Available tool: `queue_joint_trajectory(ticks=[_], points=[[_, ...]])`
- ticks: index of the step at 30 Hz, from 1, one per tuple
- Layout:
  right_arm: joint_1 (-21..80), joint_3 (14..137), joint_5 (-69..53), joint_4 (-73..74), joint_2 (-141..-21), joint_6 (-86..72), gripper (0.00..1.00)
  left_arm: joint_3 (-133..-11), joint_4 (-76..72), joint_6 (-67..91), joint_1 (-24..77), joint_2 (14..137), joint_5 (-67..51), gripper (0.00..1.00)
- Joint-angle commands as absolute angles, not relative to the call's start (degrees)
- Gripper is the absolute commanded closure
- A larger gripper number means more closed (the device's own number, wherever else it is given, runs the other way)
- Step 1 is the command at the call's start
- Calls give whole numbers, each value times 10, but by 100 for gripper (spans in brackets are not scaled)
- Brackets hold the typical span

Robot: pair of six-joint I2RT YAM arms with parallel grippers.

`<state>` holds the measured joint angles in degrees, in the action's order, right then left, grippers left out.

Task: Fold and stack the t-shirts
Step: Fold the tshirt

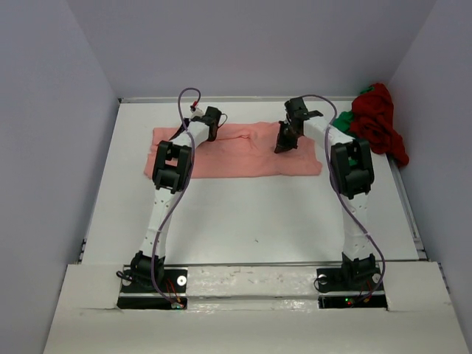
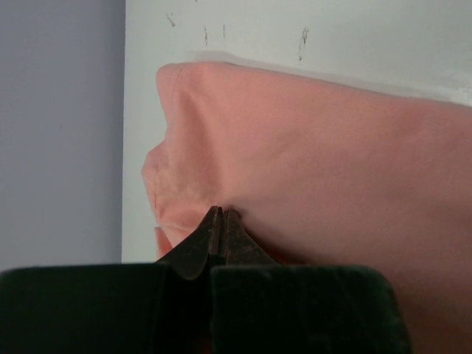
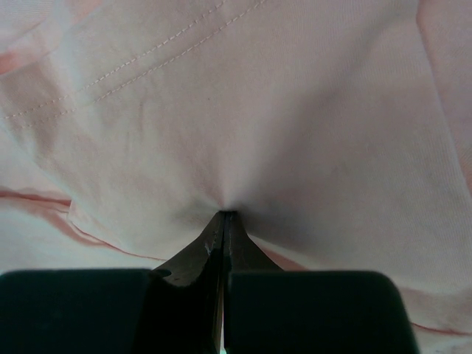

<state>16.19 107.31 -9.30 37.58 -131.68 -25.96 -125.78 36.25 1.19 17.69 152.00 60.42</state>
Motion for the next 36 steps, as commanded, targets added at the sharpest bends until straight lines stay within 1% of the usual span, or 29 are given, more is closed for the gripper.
queue_joint_trajectory(ticks=[1, 10, 19, 24, 30, 36], points=[[165, 1121, -75, 403, -1347, -262, 100, -1217, 424, 67, 184, 1512, 521, 100], [149, 1238, -76, 443, -1408, -264, 100, -1120, 421, 98, 202, 1468, 517, 100], [143, 1318, -92, 447, -1461, -268, 100, -1067, 484, 171, 247, 1443, 520, 100], [132, 1368, -101, 448, -1484, -272, 100, -1021, 525, 246, 294, 1409, 536, 100], [120, 1397, -124, 447, -1503, -270, 98, -912, 528, 296, 350, 1347, 500, 98], [120, 1411, -143, 441, -1510, -270, 96, -839, 536, 339, 411, 1335, 462, 98]])
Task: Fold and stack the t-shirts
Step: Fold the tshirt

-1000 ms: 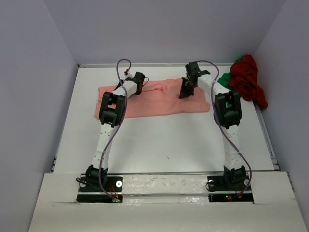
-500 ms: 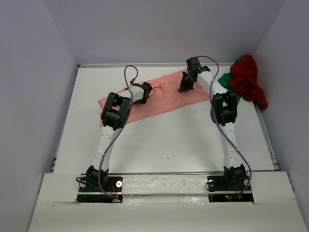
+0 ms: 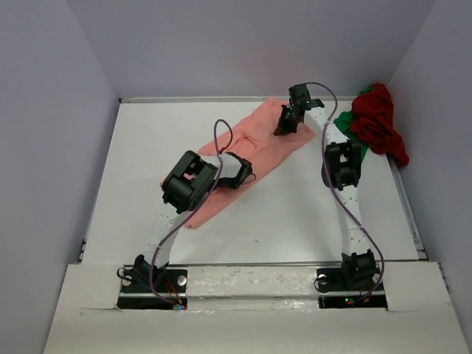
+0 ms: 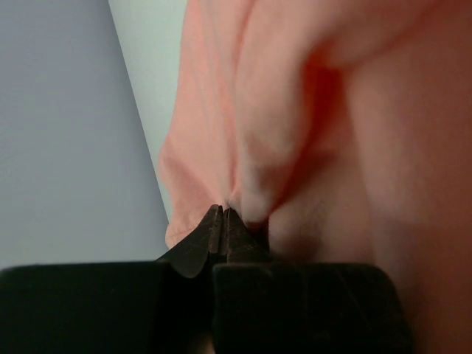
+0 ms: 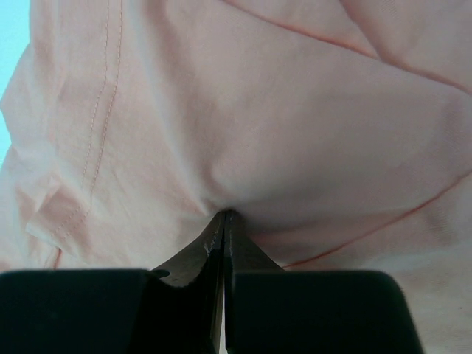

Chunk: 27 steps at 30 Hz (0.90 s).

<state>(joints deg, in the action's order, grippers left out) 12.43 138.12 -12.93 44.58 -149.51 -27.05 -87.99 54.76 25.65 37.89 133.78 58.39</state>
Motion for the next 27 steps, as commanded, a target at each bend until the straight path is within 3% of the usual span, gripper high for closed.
queue_joint_trajectory(ticks=[1, 15, 24, 27], points=[[120, 1415, -149, 438, -1512, -270, 95, -822, 537, 351, 435, 1333, 446, 98], [126, 1399, -279, 409, -1532, -274, 94, -882, 585, 404, 650, 1380, 346, 97], [136, 1415, -355, 396, -1550, -280, 93, -850, 579, 431, 700, 1341, 291, 97], [136, 1407, -345, 388, -1536, -276, 94, -839, 603, 468, 703, 1321, 329, 92]])
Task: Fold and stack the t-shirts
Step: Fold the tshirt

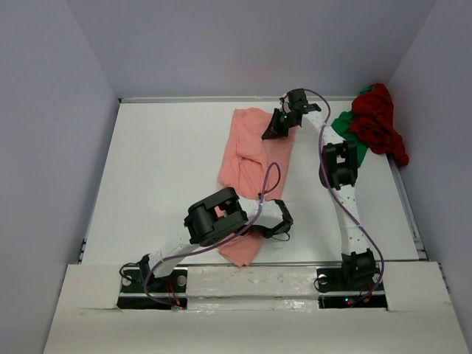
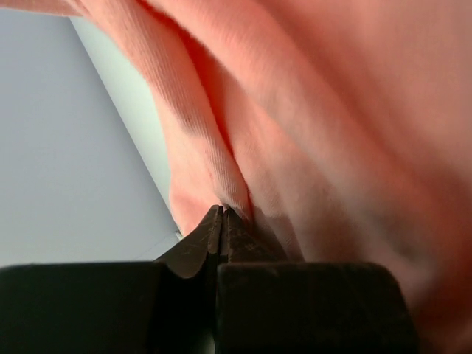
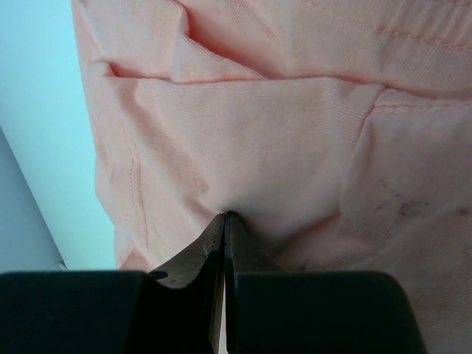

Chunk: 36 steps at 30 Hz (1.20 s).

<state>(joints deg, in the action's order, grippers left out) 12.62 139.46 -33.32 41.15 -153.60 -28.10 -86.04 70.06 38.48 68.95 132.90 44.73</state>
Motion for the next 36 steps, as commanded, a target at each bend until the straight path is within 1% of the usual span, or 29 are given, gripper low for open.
queue_joint_trajectory(ticks=[1, 4, 7, 10, 12, 14, 16, 17, 18, 19, 20, 21, 22, 23, 24, 27, 29, 32, 34, 36], points=[[136, 1404, -341, 387, -1522, -273, 94, -835, 613, 482, 701, 1304, 343, 89], [136, 1400, -332, 386, -1499, -260, 94, -831, 639, 526, 685, 1264, 388, 84], [136, 1402, -333, 386, -1457, -244, 94, -836, 627, 544, 657, 1168, 427, 82], [131, 1396, -337, 385, -1424, -230, 94, -838, 606, 538, 630, 1112, 468, 79], [131, 1390, -333, 383, -1385, -211, 93, -840, 583, 532, 615, 1060, 489, 77], [126, 1376, -322, 381, -1355, -192, 89, -844, 574, 530, 592, 1017, 520, 70], [126, 1352, -306, 377, -1304, -175, 81, -845, 551, 519, 571, 974, 543, 66], [126, 1339, -297, 376, -1284, -172, 74, -842, 551, 519, 562, 961, 546, 63], [126, 1322, -272, 372, -1241, -171, 60, -834, 511, 497, 552, 945, 540, 60], [126, 1303, -257, 369, -1219, -171, 54, -823, 478, 473, 540, 931, 525, 59], [126, 1256, -243, 367, -1197, -172, 47, -797, 405, 415, 505, 906, 503, 58], [126, 1230, -221, 360, -1154, -173, 30, -768, 371, 387, 485, 889, 444, 58], [126, 1203, -211, 357, -1153, -175, 27, -768, 338, 363, 464, 889, 412, 58], [126, 1148, -197, 357, -1113, -180, 15, -741, 286, 329, 423, 880, 350, 58], [120, 1118, -193, 352, -1094, -183, 15, -729, 263, 315, 405, 877, 323, 57], [120, 997, -183, 345, -1027, -199, 13, -687, 194, 274, 363, 881, 259, 35], [120, 933, -202, 323, -982, -213, 13, -661, 155, 262, 354, 886, 245, 23], [120, 806, -214, 283, -938, -234, 13, -641, 121, 251, 331, 903, 192, 20], [120, 735, -190, 268, -904, -242, 13, -635, 112, 246, 315, 924, 141, 20], [120, 698, -188, 253, -889, -245, 12, -633, 103, 236, 308, 937, 114, 19]])
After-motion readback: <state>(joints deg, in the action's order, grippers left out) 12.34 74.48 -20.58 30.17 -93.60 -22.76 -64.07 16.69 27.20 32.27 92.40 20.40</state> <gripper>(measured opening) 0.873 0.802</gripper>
